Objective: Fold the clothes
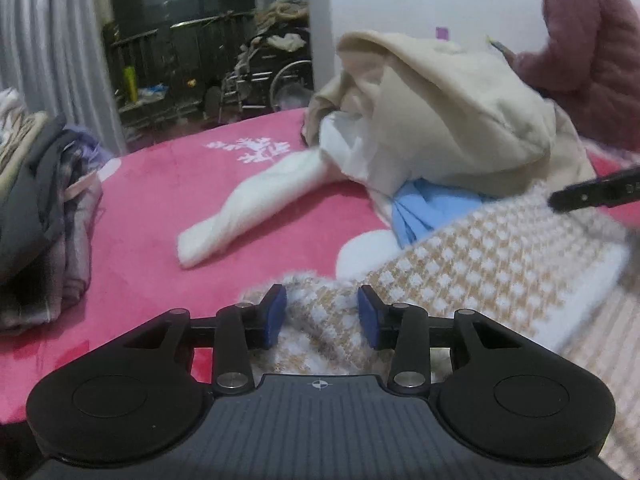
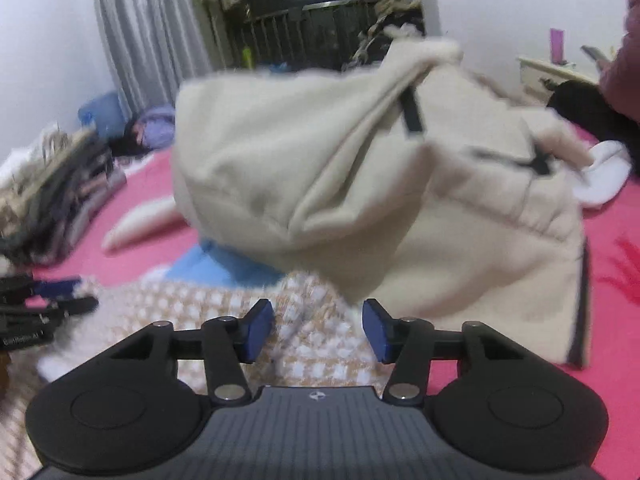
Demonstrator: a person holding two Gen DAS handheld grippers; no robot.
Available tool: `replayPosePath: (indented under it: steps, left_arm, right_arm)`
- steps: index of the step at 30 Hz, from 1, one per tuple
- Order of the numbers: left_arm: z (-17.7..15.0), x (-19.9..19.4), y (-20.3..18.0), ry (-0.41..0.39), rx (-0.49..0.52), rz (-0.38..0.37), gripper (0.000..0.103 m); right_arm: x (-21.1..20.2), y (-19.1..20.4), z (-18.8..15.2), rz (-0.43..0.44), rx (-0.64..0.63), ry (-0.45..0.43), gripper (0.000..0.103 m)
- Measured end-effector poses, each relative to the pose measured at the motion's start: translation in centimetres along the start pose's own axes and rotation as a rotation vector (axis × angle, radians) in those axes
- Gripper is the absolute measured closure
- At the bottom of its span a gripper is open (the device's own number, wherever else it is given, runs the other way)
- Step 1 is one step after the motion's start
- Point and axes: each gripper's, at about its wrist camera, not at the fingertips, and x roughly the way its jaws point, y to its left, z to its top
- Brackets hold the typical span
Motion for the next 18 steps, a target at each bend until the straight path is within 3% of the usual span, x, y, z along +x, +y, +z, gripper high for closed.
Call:
replayPosePath:
  steps: [3, 6, 9, 11, 12, 14, 18]
  left_arm:
    - [0.7, -2.1, -0.1, -0.075, -0.035, 0.016, 0.062]
    - [0.9, -3.9, -1.6, -0.118, 0.014, -0.047, 0.062]
    - [0.1, -3.8, -4.1, -0.074, 0.111, -0.135, 0.062]
    - [-1.7, -2.3, -6.1, 0.005, 0.208, -0.14, 0.062]
    - [-2.6, -1.8, -6.8, 0.007, 0.252, -0.12, 0.061]
    - [-3.7, -1.6, -7.5, -0.035, 0.299, -0.096, 0.061]
    - [-3.2, -1.5, -7.6, -0.021, 0.297, -0.093, 0.06]
  right_arm:
    - [-2.7, 0.6, 1.4, 0.001, 0.001, -0.083, 0.05]
    - [-4.5, 2.0, 2.0, 0.087, -0.025, -0.116, 0.054]
    - [-3.8, 4.4, 0.7, 0.181, -0.141, -0.061, 0.058]
    - [-1.2, 5.7, -1.2, 0.174, -0.22, 0.058, 0.059]
    - [0.5, 6.2, -2.5, 0.156, -0.258, 0.13, 0.062]
    - [1.3, 6.8, -4.4, 0.12, -0.331, 0.087, 0.062]
    - [1.1, 7.7, -3.3, 0.079, -0.33, 0.119, 0.062]
